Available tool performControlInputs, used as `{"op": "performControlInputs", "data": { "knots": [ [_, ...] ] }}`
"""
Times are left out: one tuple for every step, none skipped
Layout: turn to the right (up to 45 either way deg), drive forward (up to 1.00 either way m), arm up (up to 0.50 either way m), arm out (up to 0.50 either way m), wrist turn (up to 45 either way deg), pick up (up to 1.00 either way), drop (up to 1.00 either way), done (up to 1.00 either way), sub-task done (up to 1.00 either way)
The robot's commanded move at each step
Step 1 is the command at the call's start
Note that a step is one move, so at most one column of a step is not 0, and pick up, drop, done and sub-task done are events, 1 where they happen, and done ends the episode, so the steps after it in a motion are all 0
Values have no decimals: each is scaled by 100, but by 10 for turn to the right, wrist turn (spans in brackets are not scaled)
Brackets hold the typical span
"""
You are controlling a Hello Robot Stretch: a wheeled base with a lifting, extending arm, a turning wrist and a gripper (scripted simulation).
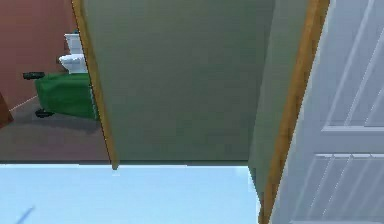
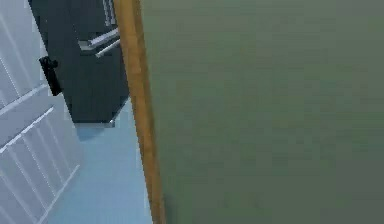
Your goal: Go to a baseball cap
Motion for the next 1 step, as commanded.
{"op": "performControlInputs", "data": {
  "knots": [
    [0,60,0,0,0,0,0,0,0]
  ]
}}
